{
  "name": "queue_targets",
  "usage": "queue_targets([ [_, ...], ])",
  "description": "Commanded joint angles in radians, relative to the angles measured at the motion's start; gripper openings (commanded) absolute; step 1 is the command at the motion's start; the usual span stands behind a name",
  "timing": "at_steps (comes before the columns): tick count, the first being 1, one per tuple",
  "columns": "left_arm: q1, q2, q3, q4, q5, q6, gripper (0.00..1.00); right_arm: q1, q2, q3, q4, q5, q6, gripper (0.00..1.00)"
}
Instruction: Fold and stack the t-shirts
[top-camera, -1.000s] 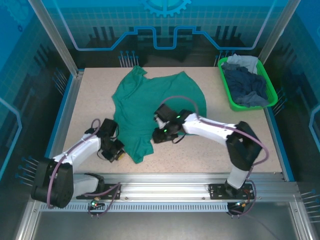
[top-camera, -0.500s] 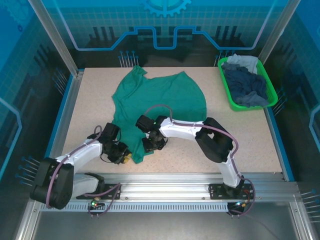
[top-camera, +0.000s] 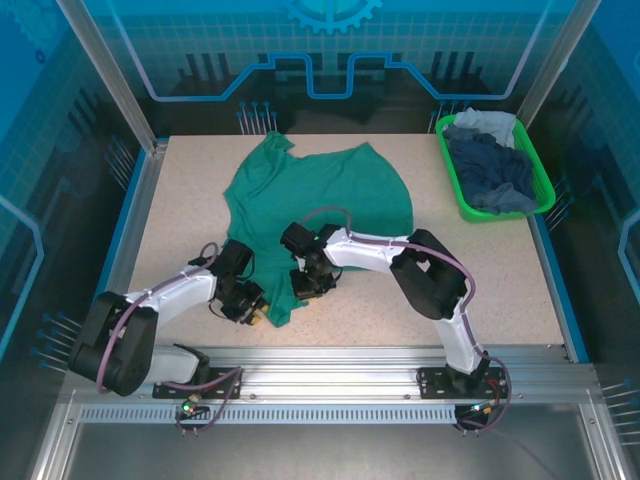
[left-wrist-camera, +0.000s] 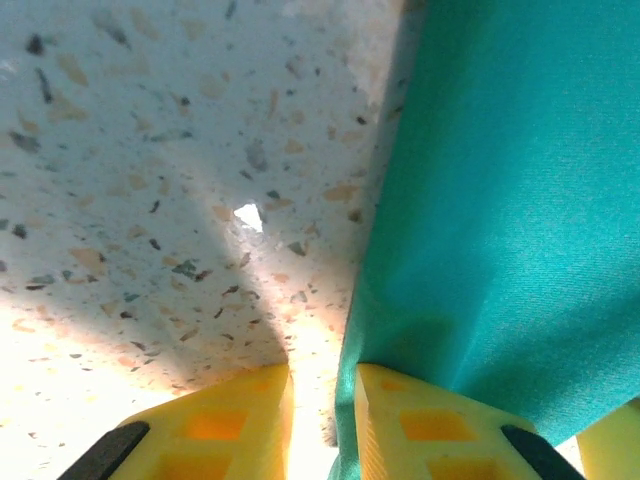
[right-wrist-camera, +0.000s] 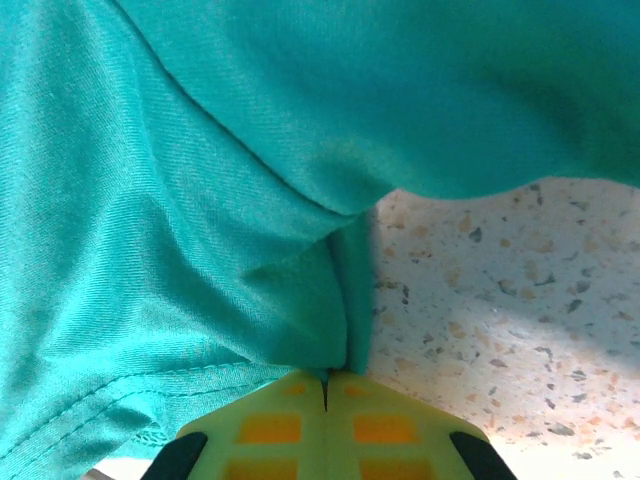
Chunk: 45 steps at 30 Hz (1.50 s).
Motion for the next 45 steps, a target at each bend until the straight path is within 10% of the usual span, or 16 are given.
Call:
queue_targets([
  [1,-0.024,0.046,0.033,0.184,-0.008,0.007,0.19,-0.016,-0.003,-0.039,-0.005,-0.063,0.016,0.00],
  [6,-0.028,0.049,0.082,0.159,-0.054,0.034,0.00,-0.041,-0.025,-0.040,-0.002,-0.110,0.008,0.00],
  [15,-0.015,-0.131,0.169,-0.177,-0.172,0.150,0.00,-0.080,-0.096,-0.028,-0.039,-0.169,0.021,0.00],
  [24,0.004,-0.182,0.120,-0.218,-0.055,0.171,0.00,-0.112,-0.093,-0.040,-0.086,-0.263,0.068,0.00],
  [29,-0.071,-0.169,0.052,-0.039,0.044,0.056,0.29,-0.148,-0.073,-0.074,-0.063,-0.262,0.125,0.00],
  [36,-0.147,-0.094,0.091,-0.039,0.034,0.067,0.18,-0.186,-0.001,-0.053,-0.036,-0.267,0.155,0.00],
  [45,-0.216,-0.031,0.101,-0.035,0.039,0.053,0.34,-0.190,0.032,-0.064,-0.040,-0.264,0.137,0.00],
])
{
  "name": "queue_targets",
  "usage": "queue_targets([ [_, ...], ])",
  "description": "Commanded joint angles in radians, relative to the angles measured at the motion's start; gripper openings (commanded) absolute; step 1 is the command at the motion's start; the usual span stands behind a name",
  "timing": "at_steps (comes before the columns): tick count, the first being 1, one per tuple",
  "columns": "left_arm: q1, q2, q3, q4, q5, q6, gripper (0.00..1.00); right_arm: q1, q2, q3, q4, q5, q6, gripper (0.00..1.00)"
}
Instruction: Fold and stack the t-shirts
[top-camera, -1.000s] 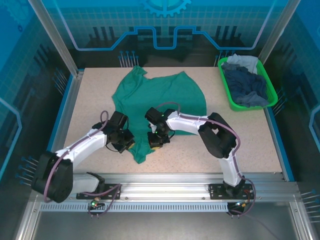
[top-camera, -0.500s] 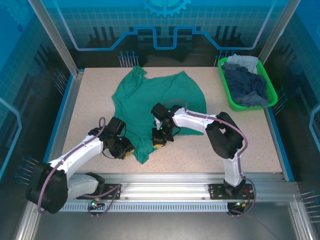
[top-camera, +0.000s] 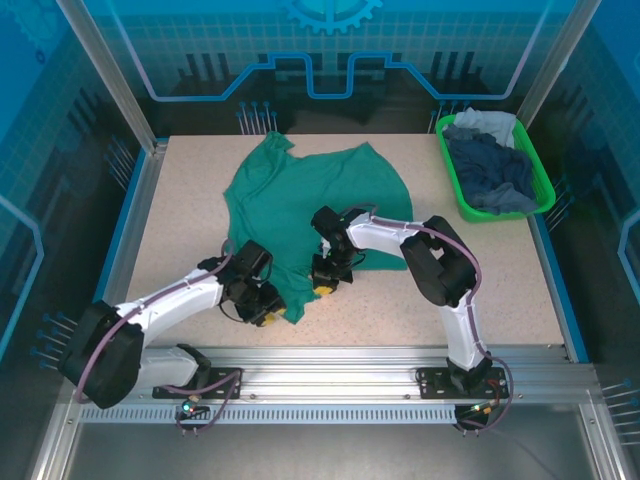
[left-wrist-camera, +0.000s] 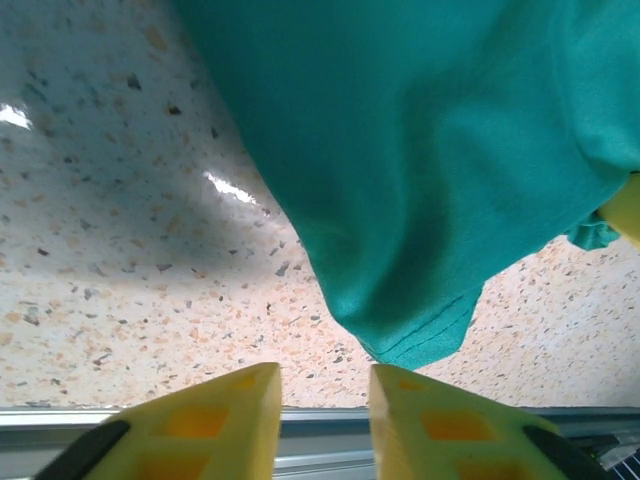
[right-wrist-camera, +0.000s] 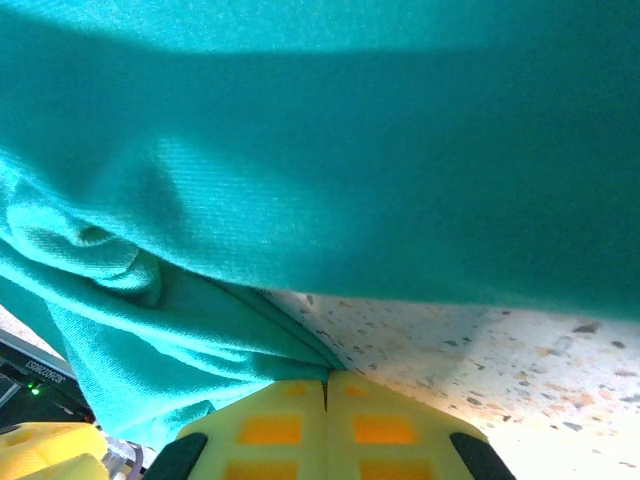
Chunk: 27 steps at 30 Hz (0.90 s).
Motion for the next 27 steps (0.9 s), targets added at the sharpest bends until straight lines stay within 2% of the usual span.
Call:
queue_targets([
  [1,-0.023,0.056,0.042,0.022,0.026,-0.018,0.36,-0.004,0.030,-0.007,-0.013,-0.011,0.002,0.00],
  [9,-0.068,0.214,0.098,0.095,0.015,-0.026,0.34,-0.003,0.021,-0.023,-0.013,-0.011,-0.008,0.00],
  [13,-0.075,0.256,0.111,0.102,0.011,-0.014,0.20,-0.004,0.013,-0.029,-0.012,-0.009,-0.009,0.00],
  [16,-0.075,0.245,0.135,0.009,-0.028,0.028,0.01,-0.003,0.005,-0.017,-0.028,0.005,-0.022,0.00],
  [20,-0.065,0.187,0.172,-0.143,-0.068,0.115,0.00,0.010,-0.018,0.013,-0.058,0.026,-0.054,0.00],
  [27,-0.029,0.098,0.192,-0.325,-0.057,0.224,0.00,0.061,-0.069,0.042,-0.126,0.036,-0.091,0.00],
])
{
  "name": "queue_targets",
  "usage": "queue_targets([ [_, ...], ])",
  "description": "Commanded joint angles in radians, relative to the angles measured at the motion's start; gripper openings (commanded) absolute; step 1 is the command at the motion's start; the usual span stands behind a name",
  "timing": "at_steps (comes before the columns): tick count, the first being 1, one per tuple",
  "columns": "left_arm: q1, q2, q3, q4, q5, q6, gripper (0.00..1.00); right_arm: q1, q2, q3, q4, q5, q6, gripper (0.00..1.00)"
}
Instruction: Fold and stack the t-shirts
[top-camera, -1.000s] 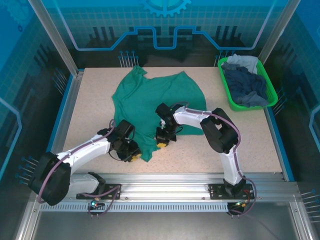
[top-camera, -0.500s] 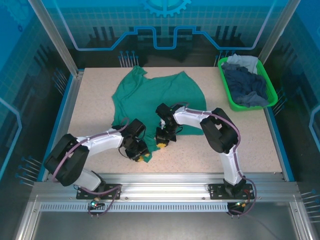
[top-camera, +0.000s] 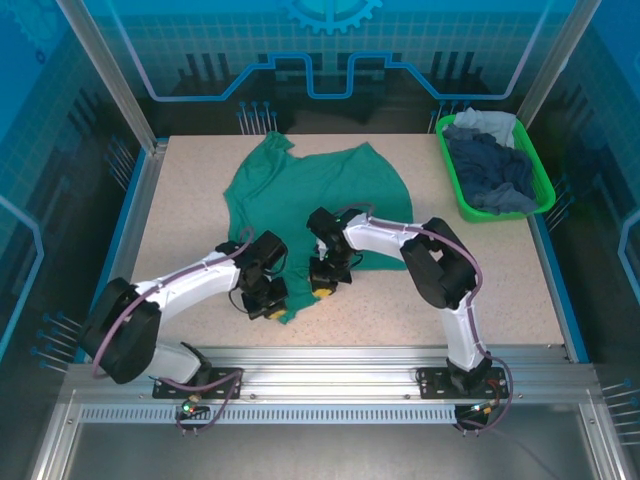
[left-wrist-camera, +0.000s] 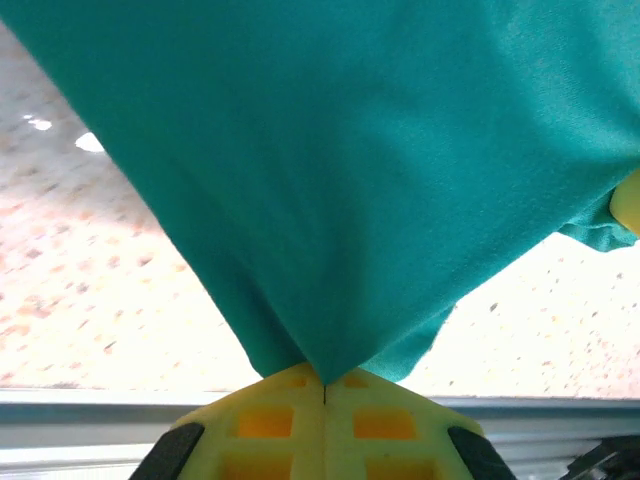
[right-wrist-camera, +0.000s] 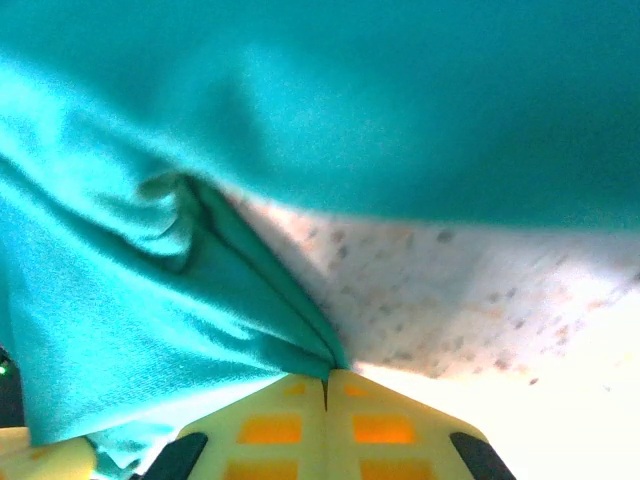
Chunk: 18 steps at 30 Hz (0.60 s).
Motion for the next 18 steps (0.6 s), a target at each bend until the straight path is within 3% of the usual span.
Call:
queue_targets([
  [1,0.018,-0.034,0.021,-0.167,0.001,0.092,0.00,0.031,-0.059,0.013,-0.079,0.011,-0.026,0.00],
  [12,0.021,-0.018,-0.002,-0.247,-0.016,0.210,0.00,0.078,-0.071,-0.046,-0.094,-0.020,-0.022,0.00],
  [15,0.020,-0.021,0.009,-0.228,0.000,0.194,0.00,0.072,-0.094,-0.048,-0.092,0.019,-0.015,0.24],
  [16,0.021,-0.034,0.021,-0.230,-0.003,0.186,0.12,0.065,-0.118,-0.053,-0.091,0.052,-0.009,0.31],
  [18,0.024,-0.071,0.059,-0.244,-0.026,0.173,0.48,0.040,-0.176,-0.069,-0.081,0.106,0.001,0.39],
])
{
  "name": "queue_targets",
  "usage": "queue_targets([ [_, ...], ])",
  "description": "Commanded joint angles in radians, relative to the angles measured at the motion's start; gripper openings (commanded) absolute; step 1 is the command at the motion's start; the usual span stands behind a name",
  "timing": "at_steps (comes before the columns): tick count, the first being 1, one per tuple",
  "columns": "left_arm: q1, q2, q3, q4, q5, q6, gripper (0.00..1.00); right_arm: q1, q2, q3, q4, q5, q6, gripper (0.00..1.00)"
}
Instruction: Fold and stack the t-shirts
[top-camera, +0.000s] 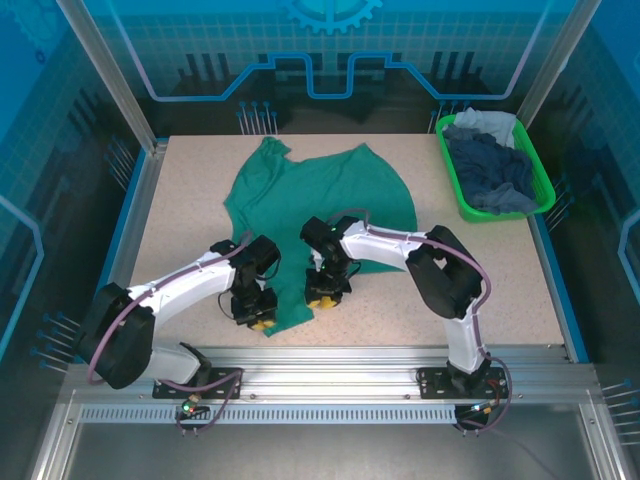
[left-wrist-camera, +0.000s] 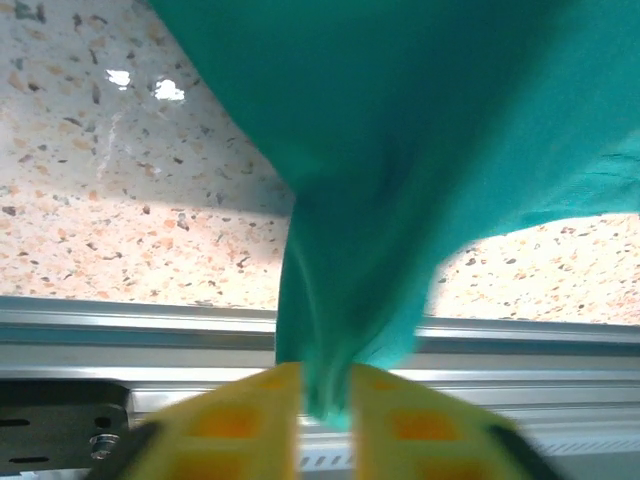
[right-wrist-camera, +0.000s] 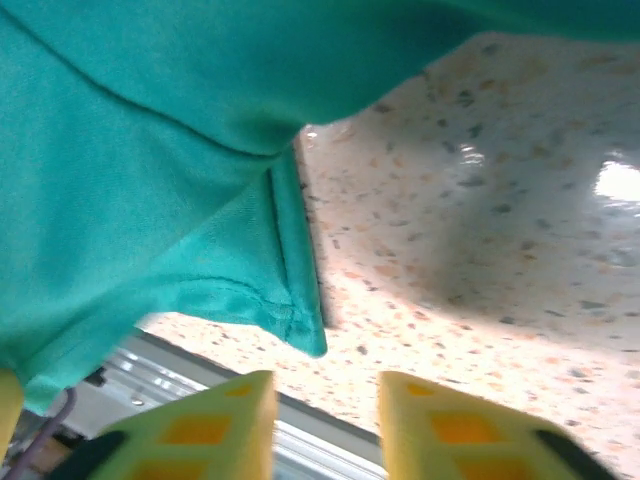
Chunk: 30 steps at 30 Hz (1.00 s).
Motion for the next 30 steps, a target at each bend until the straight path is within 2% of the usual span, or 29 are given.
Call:
queue_targets([
  [1,0.016,-0.057,0.077,-0.061,-0.032,-0.007,0.54,-0.047,-0.119,-0.026,-0.021,0.104,0.009,0.40],
  [4,0.103,-0.067,0.146,-0.057,-0.018,-0.011,0.57,-0.119,-0.193,-0.049,0.005,0.161,0.008,0.41],
  [8,0.294,-0.002,0.227,0.069,0.015,-0.017,0.49,-0.228,-0.247,-0.049,0.073,0.240,-0.009,0.38],
  [10,0.398,0.103,0.288,0.192,0.044,-0.045,0.44,-0.284,-0.254,-0.043,0.135,0.291,-0.021,0.35],
  [12,0.464,0.227,0.383,0.302,0.033,-0.074,0.40,-0.333,-0.249,-0.041,0.213,0.327,-0.030,0.33],
  [14,0.505,0.354,0.485,0.416,0.005,-0.116,0.37,-0.384,-0.233,-0.044,0.306,0.331,-0.038,0.33],
  [17,0.542,0.564,0.672,0.490,-0.047,-0.175,0.34,-0.450,-0.184,-0.006,0.361,0.366,-0.042,0.33],
  [22,0.568,0.861,0.980,0.408,-0.139,-0.190,0.33,-0.533,-0.074,0.083,0.362,0.391,-0.055,0.34],
  [30,0.673,1.111,1.203,0.218,-0.159,-0.182,0.31,-0.559,0.116,0.280,0.177,0.391,-0.092,0.33],
])
